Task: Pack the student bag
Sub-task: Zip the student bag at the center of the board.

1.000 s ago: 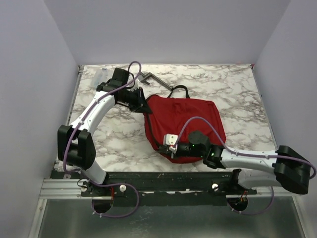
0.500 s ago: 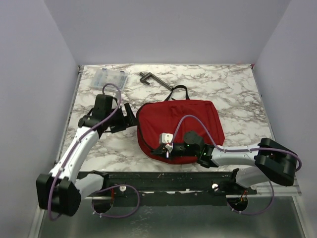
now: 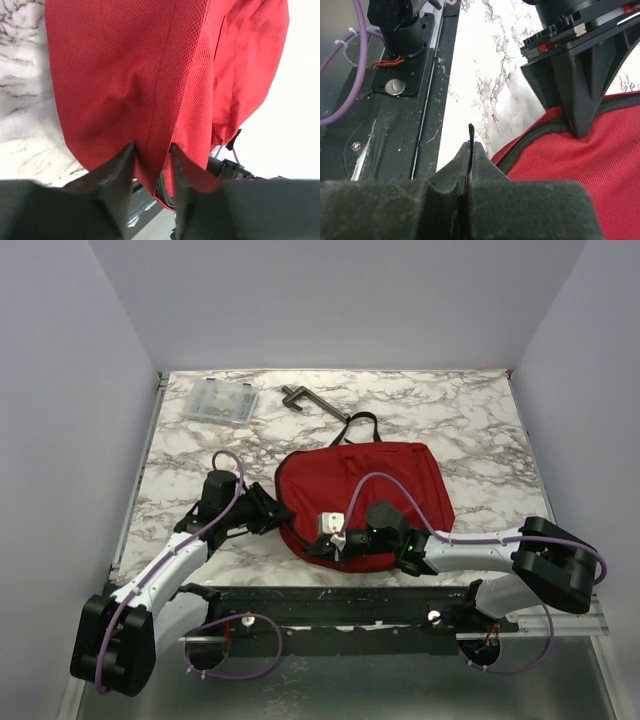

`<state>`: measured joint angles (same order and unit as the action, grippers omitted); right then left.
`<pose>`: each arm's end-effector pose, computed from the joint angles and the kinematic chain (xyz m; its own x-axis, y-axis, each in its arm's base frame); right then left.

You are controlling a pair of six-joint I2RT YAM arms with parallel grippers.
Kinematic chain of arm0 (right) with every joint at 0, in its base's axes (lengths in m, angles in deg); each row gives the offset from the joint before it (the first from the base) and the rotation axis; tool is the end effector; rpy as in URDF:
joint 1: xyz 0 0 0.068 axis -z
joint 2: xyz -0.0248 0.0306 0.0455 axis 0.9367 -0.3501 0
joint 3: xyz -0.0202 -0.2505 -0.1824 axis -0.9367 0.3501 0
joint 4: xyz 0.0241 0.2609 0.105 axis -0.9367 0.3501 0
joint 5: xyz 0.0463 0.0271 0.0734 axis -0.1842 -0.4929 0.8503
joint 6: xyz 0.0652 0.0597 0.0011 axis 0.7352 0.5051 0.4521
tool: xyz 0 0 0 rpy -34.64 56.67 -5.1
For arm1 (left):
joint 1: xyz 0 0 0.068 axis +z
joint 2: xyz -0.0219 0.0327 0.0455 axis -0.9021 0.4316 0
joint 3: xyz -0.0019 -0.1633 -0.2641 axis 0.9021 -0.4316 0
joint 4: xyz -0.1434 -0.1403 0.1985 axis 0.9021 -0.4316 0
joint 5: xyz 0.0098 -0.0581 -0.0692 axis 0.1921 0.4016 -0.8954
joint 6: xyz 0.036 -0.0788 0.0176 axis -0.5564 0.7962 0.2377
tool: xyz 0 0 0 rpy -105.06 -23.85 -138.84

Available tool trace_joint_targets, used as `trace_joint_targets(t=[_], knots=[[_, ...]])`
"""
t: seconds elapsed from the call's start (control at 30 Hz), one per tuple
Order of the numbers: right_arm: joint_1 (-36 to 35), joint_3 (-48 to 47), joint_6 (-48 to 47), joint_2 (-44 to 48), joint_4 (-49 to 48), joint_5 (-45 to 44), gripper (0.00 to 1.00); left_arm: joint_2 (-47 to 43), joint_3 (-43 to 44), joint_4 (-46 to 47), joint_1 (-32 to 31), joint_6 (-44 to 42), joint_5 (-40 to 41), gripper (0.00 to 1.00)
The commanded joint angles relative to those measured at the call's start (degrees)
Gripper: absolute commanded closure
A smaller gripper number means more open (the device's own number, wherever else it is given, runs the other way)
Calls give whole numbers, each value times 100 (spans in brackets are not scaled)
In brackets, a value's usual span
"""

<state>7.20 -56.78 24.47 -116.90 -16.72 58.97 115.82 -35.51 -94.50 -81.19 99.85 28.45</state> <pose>0.1176 0.3042 0.2158 0.1429 -0.1738 -0.9744 -0.9896 -0.0420 -0.1376 0.1972 -0.0996 0.1877 -0.8446 -0.5118 -0.1570 -0.1793 0.5467 -0.8179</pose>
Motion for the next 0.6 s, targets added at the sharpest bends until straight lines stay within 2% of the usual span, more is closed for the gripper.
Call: trace_joint_targets(t=[0.0,0.1,0.2,0.3,0.4,0.57], knots=[[-44,-316,-422,-184,522,245,99,339,199,609,41,-200,-131,75],[-37,-336,-494,-202,804,136,99,370,329,573,205,-454,-43,100],[-19,-102,-315,-146,696,-210,99,280,538,121,465,-814,344,100],[171,226,242,3,368,-110,99,283,794,-234,695,-1168,591,100],[365,887,1049,311,-619,-50,99,447,1025,-502,839,-1451,628,100],[578,1981,2336,798,-1974,-621,99,548,1118,-609,1145,-1607,518,100]])
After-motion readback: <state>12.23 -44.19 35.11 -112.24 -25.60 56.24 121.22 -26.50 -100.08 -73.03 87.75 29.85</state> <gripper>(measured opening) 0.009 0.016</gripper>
